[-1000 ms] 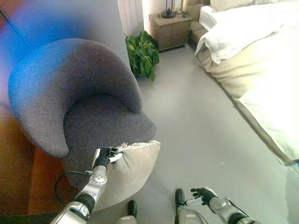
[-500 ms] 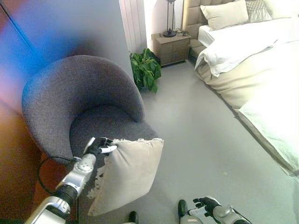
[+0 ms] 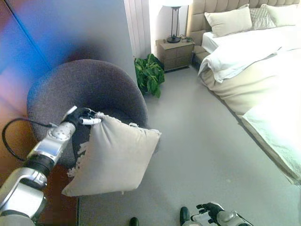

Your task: Pick up the pillow and put it on the sofa.

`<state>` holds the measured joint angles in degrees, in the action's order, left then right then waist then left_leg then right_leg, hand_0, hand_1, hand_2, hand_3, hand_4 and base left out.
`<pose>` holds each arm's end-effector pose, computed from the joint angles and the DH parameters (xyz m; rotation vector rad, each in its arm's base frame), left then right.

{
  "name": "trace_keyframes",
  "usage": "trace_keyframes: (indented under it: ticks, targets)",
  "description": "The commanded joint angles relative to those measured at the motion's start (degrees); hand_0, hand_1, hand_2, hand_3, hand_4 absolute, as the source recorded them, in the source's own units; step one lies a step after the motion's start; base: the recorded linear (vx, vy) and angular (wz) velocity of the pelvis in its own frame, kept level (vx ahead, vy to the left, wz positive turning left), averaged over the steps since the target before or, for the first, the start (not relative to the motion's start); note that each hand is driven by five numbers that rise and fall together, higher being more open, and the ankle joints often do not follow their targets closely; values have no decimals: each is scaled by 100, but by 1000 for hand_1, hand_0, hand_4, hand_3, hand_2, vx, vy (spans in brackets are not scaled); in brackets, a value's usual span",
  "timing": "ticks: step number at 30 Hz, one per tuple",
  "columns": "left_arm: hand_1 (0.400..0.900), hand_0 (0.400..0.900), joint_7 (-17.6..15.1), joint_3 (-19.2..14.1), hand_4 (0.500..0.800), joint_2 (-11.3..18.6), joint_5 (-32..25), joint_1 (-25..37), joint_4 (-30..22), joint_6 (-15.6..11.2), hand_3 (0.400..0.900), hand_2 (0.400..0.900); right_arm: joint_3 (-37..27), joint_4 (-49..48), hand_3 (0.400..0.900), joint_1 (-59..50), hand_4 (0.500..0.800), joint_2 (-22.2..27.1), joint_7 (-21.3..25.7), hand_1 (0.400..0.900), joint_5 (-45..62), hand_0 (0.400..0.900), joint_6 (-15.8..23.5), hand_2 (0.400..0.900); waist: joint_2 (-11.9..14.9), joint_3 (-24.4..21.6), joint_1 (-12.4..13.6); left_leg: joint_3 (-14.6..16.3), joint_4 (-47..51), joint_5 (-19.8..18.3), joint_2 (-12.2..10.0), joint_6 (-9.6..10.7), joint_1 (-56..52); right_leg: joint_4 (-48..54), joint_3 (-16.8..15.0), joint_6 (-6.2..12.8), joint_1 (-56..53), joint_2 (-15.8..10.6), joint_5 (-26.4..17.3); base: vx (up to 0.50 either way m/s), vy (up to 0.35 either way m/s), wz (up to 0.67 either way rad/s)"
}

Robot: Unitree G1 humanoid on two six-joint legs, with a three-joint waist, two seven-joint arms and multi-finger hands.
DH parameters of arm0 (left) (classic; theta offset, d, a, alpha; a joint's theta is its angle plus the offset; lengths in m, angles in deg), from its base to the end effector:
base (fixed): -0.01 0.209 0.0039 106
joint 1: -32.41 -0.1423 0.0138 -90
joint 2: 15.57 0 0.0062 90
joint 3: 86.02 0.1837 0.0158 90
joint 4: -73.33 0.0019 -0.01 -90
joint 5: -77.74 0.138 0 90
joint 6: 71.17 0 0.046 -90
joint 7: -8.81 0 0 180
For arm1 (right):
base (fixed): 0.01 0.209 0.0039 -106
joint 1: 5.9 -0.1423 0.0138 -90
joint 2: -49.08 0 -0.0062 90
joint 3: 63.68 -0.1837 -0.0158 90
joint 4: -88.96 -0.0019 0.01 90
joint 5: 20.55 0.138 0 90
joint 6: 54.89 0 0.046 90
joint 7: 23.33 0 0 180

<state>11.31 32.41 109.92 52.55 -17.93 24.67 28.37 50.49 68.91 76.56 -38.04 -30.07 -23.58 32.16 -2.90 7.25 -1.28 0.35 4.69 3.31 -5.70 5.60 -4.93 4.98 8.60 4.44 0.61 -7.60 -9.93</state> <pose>0.2968 0.3084 0.1329 0.5984 0.3323 0.0991 0.1148 -0.2357 -0.1017 -0.5529 1.2129 0.2764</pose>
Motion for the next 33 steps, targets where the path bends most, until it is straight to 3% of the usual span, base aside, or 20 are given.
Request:
trace_keyframes:
  ticks: [1, 4, 7, 15, 19, 24, 26, 27, 28, 33]
  targets:
    - [400, 400, -509, -209, 500, 1060, -554, 2235, 572, -383, 400, 400, 212, 367, 900, 252, 800, 244, 6, 900, 28, 900, 80, 900, -96, -669, 10, 245, -260, -361, 559, -451, 61, -389, -18, 153, -452, 133, 902, 47, 3, 2]
    - [400, 400, -835, -184, 500, 1240, -711, 2557, 1041, -216, 400, 400, 208, 433, 900, 312, 800, 237, 31, 900, 76, 900, 88, 900, -123, -699, -18, 260, -212, -339, 561, -444, 57, -364, -9, 161, -453, 142, 898, 59, 9, 4]
    - [400, 400, -951, -133, 500, 1357, -561, 2790, 1426, -156, 400, 400, 211, 493, 900, 353, 800, 220, 58, 900, 107, 900, 73, 900, -135, -709, -37, 264, -172, -321, 566, -445, 61, -349, -2, 166, -448, 148, 901, 59, 16, 4]
    - [400, 400, -762, 105, 500, 1519, -531, 3200, 1874, 40, 400, 400, 213, 570, 900, 496, 800, 219, 140, 900, 118, 900, 141, 900, -130, -698, -71, 299, -61, -293, 602, -447, 110, -266, 16, 205, -392, 151, 868, 31, 16, 3]
    - [400, 400, -770, -59, 500, 1355, -992, 3046, 1791, 17, 400, 400, 176, 580, 900, 507, 800, 230, 158, 900, 146, 900, 221, 900, -116, -667, -67, 288, -10, -281, 624, -447, 160, -240, 42, 226, -351, 149, 860, -7, 27, 8]
    - [400, 400, -1372, -418, 500, 1153, -1370, 2803, 1711, -30, 400, 400, 191, 557, 900, 531, 800, 225, 184, 900, 135, 900, 271, 900, -91, -645, -69, 295, 19, -283, 640, -454, 196, -225, 84, 231, -321, 134, 865, 0, 28, 3]
    - [400, 400, -1454, -580, 500, 1071, -1298, 2674, 1743, -126, 400, 400, 222, 545, 900, 530, 800, 222, 188, 900, 156, 900, 268, 900, -80, -635, -71, 296, 30, -282, 646, -459, 202, -218, 100, 228, -321, 131, 866, 17, 32, 2]
    - [629, 629, -1472, -628, 638, 1028, -1163, 2643, 1746, -128, 629, 629, 233, 556, 900, 517, 800, 219, 190, 900, 173, 900, 269, 900, -75, -628, -70, 297, 31, -281, 649, -461, 214, -219, 108, 226, -311, 130, 867, 11, 32, 3]
    - [900, 900, -1464, -658, 800, 999, -1071, 2599, 1772, -158, 900, 900, 253, 561, 900, 516, 800, 211, 200, 900, 184, 900, 270, 900, -70, -621, -69, 297, 31, -278, 653, -463, 226, -225, 109, 227, -302, 127, 872, 5, 29, 4]
    - [900, 900, -1605, -705, 800, 862, -1039, 2511, 1717, -255, 900, 900, 295, 600, 900, 520, 800, 198, 235, 900, 228, 900, 296, 900, -51, -572, -61, 281, 31, -285, 669, -475, 268, -262, 104, 225, -250, 119, 899, 1, 10, 1]
